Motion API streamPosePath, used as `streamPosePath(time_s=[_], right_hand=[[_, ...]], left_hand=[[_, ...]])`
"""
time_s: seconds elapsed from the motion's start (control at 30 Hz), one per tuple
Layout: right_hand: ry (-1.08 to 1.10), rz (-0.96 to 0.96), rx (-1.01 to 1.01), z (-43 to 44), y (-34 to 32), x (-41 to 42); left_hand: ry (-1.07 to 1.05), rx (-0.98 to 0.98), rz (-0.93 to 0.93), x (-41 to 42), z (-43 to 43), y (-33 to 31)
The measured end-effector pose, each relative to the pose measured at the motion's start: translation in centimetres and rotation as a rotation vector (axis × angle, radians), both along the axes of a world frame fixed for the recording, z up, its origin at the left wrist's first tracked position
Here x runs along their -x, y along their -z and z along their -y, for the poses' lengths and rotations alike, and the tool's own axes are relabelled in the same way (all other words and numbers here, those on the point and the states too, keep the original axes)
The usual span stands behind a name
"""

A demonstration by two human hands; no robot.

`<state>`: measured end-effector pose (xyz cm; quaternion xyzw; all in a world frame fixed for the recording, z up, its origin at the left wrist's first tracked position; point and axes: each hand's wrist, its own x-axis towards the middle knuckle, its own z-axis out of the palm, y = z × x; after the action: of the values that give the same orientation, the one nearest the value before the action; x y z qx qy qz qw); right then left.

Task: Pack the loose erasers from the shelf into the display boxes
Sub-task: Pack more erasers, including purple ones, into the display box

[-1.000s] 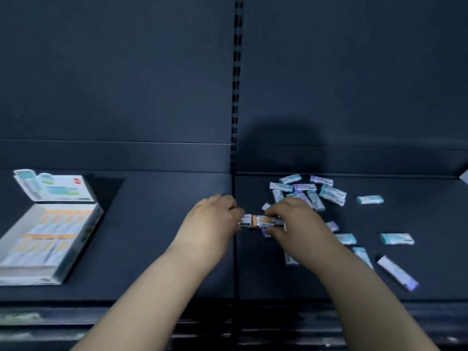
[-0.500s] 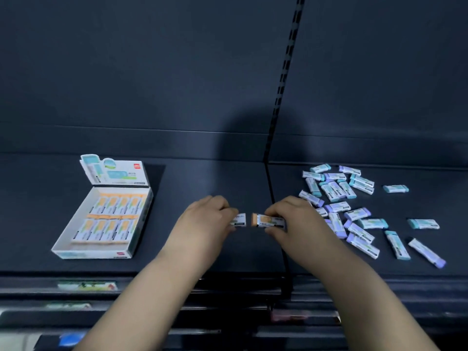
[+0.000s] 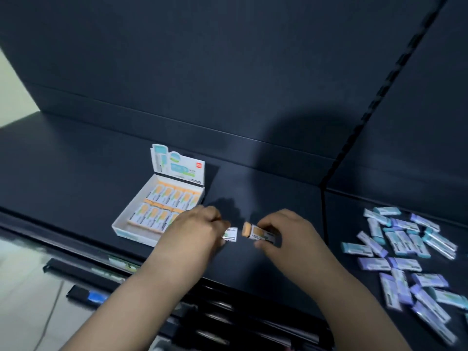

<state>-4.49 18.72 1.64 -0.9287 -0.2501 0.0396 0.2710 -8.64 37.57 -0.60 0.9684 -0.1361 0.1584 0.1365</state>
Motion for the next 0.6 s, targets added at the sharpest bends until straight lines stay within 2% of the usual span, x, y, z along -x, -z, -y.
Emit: streamPosePath(time_s=[0.17,0.37,0.5,0.6], right_hand=[[0.013,0.002,-0.009,-5.6,0.0,-0.4],[0.127,0.003,-0.092,-13.2,-0.1,0.0],[0.146,0.008,-0.031,-17.0,0.5,0.9],[0.162,0.012,0.114,-18.3,0.6,1.8]], left_hand=[[-0.006,-0.019,-0.008,-0.4,-6.7,-0.2],[0.024,0.010,-0.058,-1.2,-15.4,-0.5],[0.094,0.037,-0.140,-1.4,-18.1,-0.5],[0.152,0.092,-0.171,-1.6,-18.7,-0.2]])
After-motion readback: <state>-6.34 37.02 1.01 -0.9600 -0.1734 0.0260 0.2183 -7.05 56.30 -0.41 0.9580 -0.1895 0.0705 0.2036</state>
